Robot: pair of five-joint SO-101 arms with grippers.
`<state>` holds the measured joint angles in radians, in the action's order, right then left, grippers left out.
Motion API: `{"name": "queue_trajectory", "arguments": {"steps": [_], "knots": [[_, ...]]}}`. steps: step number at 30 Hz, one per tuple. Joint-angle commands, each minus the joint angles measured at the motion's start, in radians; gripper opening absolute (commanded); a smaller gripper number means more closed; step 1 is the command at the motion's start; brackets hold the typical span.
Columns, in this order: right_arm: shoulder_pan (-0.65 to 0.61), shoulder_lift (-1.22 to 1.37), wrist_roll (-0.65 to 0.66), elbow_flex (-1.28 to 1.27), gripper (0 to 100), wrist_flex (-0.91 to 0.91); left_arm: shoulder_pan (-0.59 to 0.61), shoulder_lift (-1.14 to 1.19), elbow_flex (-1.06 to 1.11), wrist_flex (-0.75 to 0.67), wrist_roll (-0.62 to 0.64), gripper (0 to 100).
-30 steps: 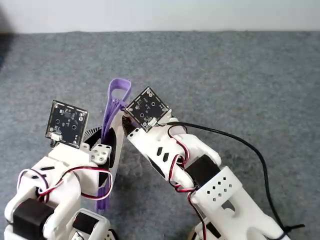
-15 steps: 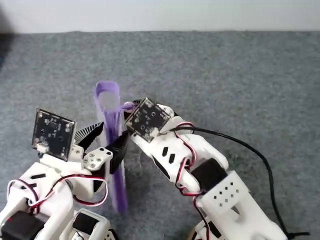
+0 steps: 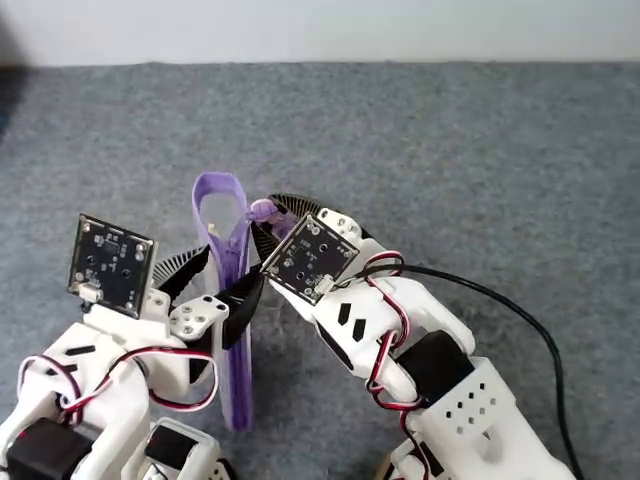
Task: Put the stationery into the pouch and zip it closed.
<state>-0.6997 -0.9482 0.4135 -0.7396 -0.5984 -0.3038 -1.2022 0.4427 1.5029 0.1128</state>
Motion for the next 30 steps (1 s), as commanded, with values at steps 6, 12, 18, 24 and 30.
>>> {"name": "queue_trajectory", "arguments": {"steps": [6, 12, 18, 24, 30], "knots": [[-0.010, -0.047, 0.026, 0.015, 0.8, 0.010, 0.006, -0.005, 0.001, -0.014, -0.071, 5], [0.041, -0.044, 0.048, 0.008, 0.8, 0.016, 0.006, -0.003, 0.001, -0.012, -0.100, 1], [0.150, 0.056, 0.048, -0.005, 0.8, 0.113, 0.006, 0.002, 0.001, -0.012, -0.100, 1], [0.213, 0.157, 0.049, 0.000, 0.7, 0.211, 0.006, 0.000, 0.001, 0.003, -0.100, 1], [0.206, 0.160, 0.049, 0.002, 0.7, 0.209, 0.005, 0.002, 0.004, 0.044, -0.095, 1]]}}
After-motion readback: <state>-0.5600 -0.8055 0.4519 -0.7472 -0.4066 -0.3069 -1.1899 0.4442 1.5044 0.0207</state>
